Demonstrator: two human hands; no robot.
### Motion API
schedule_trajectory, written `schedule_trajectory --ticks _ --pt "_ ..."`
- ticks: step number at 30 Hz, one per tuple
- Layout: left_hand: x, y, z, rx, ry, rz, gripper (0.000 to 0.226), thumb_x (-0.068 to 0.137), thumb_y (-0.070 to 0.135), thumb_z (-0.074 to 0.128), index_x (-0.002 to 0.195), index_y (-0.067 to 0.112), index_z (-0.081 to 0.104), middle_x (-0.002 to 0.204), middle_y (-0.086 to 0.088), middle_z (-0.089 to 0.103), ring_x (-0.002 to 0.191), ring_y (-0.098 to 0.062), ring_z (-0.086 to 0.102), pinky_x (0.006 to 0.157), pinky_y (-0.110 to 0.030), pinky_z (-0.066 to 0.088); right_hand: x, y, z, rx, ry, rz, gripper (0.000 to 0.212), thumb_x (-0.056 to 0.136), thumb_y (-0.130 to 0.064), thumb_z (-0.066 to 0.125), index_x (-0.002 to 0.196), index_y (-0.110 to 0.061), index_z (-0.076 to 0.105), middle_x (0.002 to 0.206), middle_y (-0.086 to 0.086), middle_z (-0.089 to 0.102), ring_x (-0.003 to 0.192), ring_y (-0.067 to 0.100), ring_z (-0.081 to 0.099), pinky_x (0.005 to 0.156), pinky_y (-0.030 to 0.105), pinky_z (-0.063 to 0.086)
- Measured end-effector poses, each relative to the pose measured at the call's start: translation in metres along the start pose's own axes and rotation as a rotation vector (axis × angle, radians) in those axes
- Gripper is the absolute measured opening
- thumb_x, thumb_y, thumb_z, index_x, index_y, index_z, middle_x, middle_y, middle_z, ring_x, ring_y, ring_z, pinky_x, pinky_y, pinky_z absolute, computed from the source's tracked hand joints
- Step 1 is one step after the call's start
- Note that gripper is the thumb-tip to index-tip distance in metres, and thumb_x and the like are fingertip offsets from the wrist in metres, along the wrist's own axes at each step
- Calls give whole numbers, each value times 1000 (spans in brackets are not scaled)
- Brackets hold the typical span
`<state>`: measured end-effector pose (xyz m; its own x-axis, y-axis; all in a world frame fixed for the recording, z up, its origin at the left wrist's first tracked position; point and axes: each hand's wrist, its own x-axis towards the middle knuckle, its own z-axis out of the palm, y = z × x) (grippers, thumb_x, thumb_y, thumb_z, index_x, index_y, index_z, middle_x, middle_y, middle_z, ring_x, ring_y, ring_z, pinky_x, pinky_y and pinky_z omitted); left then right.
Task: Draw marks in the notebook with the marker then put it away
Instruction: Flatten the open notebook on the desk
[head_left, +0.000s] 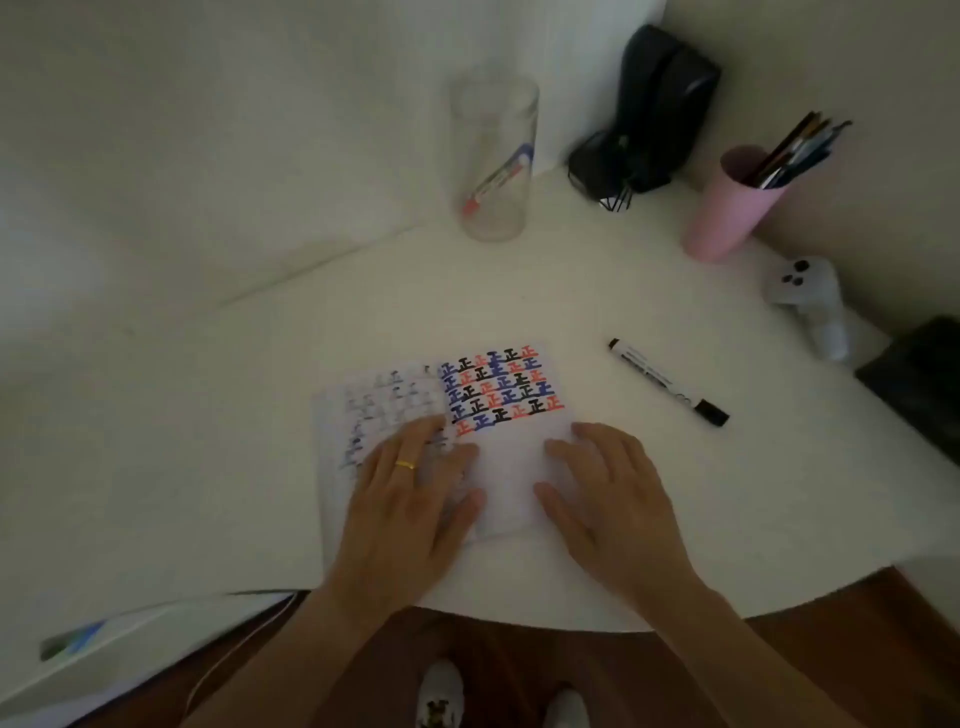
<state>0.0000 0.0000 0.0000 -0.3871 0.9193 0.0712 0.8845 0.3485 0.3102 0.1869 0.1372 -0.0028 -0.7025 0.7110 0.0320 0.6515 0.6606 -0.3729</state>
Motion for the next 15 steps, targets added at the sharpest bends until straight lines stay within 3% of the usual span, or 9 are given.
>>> schedule_trajectory --ticks 8,15 --pt "-4 -10 36 79 194 74 58 88 64 54 132 27 64 149 -9 51 137 -30 47 111 -47 41 -2 19 43 -60 254 -103 44 92 -46 57 125 -18 67 135 13 62 124 33 55 99 49 49" --pt "-8 -8 42 127 262 67 63 82 77 45 129 37 60 146 -1 51 135 -23 46 108 -42 44 -7 17 49 -80 365 -154 41 92 -47 50 118 -20 66 124 8 64 114 31 58 90 41 52"
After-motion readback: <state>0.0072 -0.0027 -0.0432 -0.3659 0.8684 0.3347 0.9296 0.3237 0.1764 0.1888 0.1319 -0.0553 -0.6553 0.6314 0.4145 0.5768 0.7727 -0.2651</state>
